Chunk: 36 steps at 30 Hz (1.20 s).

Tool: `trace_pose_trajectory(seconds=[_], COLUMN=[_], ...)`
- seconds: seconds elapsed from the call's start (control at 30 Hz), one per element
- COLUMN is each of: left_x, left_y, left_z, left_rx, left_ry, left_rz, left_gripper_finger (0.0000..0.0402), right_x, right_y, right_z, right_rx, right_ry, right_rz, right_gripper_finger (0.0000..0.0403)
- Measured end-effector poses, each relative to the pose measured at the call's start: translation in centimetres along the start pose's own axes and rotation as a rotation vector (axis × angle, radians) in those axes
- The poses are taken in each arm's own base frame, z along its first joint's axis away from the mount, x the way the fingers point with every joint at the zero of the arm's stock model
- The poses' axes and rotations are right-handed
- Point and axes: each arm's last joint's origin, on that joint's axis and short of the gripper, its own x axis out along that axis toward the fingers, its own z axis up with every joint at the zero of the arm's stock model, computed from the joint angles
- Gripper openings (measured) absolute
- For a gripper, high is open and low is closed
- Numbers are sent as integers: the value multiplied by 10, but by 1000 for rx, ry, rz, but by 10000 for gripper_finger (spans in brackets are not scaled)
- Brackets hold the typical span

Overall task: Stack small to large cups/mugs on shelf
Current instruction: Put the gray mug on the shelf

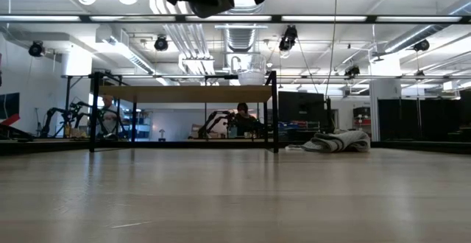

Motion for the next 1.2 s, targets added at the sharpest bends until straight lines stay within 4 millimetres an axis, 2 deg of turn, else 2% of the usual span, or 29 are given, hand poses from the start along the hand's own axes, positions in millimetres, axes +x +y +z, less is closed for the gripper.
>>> trace_pose_trajectory(seconds=[0.5,1.2], left_x=[-4,-4], left_y=[10,10], left_z=[2,0], left_rx=[-30,-105], left_ry=[23,25], left_rz=[67,65], left_gripper_finger=[93,93], right_x=[0,0], right_y=[2,1], right_z=[-3,-3], right_rx=[9,-22], right_ry=[20,18], right_rz=[1,-2], right_gripper_finger=[9,9])
